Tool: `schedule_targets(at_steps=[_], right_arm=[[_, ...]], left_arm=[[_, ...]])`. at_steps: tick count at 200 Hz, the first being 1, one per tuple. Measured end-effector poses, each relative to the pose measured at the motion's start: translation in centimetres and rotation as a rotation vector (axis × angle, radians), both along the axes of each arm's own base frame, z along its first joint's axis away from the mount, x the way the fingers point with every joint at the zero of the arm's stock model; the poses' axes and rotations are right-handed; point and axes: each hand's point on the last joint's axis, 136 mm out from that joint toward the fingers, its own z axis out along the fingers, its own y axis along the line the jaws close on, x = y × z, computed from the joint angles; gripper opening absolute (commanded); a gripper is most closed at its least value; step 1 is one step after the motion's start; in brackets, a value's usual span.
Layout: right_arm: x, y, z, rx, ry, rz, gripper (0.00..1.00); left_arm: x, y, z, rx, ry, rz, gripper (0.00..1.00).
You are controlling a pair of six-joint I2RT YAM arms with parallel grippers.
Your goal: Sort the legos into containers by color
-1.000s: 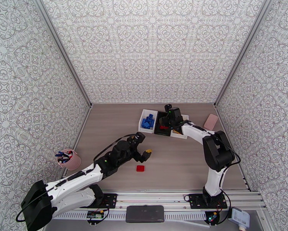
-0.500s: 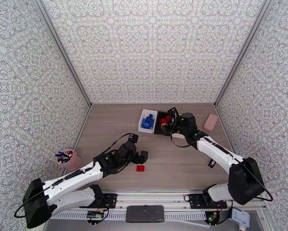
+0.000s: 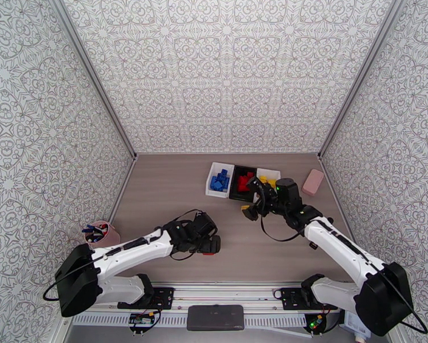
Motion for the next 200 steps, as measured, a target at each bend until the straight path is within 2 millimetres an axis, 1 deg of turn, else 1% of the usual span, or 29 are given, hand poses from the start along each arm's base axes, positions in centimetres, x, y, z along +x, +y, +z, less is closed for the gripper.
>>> schedule_targets(at_steps=[62, 89, 138, 156, 175, 200], right_arm=[[-1.1, 0.5, -0.5, 0.021, 0.027, 0.046, 1.00], [-1.4, 0.6, -0.2, 0.029, 0.028, 0.058, 0.99], [-2.0, 0.6, -0.4, 0.030, 0.049, 0.071, 1.00], [-2.2, 0.6, -0.4, 0.030, 0.055, 0.075, 1.00], [-2.4, 0.6, -0.4, 0.032, 0.057, 0.079, 0.99], [-2.5, 0.6, -0.4, 0.030, 0.061, 0.079, 1.00]], left_arm=[[-0.8, -0.7, -3.1, 0.077, 0.131, -0.009, 0.86], [-0.9, -1.0, -4.1, 0.102, 0.163, -0.012, 0.80], [-0.7, -1.4, -5.1, 0.128, 0.185, -0.027, 0.70], [-0.7, -1.5, -5.4, 0.137, 0.191, -0.030, 0.66], [-0.8, -1.4, -5.7, 0.148, 0.197, -0.032, 0.58], [-0.7, -1.4, -5.7, 0.149, 0.196, -0.030, 0.52]])
